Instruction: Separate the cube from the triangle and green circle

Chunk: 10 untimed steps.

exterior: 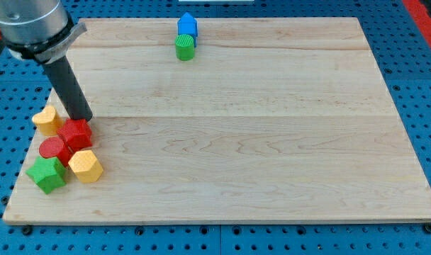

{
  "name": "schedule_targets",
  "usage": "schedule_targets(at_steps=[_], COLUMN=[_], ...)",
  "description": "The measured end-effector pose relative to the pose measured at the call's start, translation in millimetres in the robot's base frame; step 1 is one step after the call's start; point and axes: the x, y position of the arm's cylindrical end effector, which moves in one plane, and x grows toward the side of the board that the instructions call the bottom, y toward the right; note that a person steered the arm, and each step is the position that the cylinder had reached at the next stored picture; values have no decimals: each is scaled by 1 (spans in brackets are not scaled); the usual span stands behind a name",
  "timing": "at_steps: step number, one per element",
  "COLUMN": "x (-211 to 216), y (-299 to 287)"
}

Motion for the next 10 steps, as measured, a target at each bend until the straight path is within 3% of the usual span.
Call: schedule_targets(at_steps=[1,2,3,4,5,8,9,10], x=[-36,-37,19,5,-49,-109,-189,-260], y=[-23,-89,-61,-70,-55,284,360,368])
